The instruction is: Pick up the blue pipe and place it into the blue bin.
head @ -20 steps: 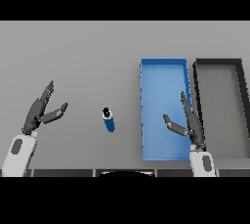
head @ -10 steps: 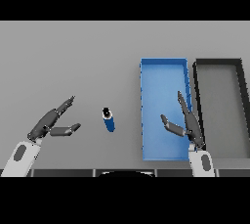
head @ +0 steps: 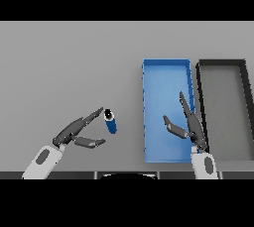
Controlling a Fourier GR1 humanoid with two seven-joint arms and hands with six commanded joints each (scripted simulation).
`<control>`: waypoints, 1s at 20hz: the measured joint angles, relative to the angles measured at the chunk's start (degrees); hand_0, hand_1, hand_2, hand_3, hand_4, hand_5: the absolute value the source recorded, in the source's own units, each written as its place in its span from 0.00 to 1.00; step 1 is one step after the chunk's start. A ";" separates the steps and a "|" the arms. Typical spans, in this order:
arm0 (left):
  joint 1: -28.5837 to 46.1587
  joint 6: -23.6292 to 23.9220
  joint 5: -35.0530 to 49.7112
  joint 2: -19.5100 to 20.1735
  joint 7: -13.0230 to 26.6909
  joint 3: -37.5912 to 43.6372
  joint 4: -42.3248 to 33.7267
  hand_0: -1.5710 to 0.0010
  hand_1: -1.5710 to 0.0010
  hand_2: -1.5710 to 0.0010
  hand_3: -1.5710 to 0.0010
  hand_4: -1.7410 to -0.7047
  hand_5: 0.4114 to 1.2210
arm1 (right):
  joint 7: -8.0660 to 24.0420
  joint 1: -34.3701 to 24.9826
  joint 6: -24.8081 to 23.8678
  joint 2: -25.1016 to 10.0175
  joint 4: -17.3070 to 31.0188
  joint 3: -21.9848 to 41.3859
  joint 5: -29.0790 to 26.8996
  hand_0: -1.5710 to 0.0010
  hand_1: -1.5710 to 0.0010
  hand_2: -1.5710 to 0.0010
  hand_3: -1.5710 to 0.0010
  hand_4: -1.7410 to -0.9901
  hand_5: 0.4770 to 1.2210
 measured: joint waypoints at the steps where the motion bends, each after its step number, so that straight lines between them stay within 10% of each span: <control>1: -0.23 0.62 -1.07 -0.96 -1.38 -0.35 0.73 1.00 1.00 1.00 1.00 0.51 0.10 | 0.68 -0.01 -0.08 0.07 -0.01 -0.18 -0.21 1.00 1.00 1.00 1.00 0.59 0.23; 15: -8.07 4.58 -6.44 -14.64 -3.56 -3.48 13.52 1.00 1.00 0.98 0.99 0.51 0.15 | 0.16 1.99 0.31 -0.08 -0.91 -0.23 -0.42 1.00 1.00 1.00 1.00 0.56 0.25; 18: -7.91 3.84 -4.95 -16.81 -4.66 -3.63 14.45 0.94 0.84 0.75 0.70 0.42 0.39 | 0.92 1.37 0.25 -0.05 -0.76 -0.59 -0.86 1.00 1.00 1.00 1.00 0.56 0.25; 20: -7.98 3.49 -2.54 -18.10 -4.09 -2.57 14.95 0.63 0.54 0.48 0.47 0.28 0.61 | 0.20 1.66 0.87 -0.58 -1.43 -0.87 -1.59 1.00 1.00 1.00 1.00 0.56 0.25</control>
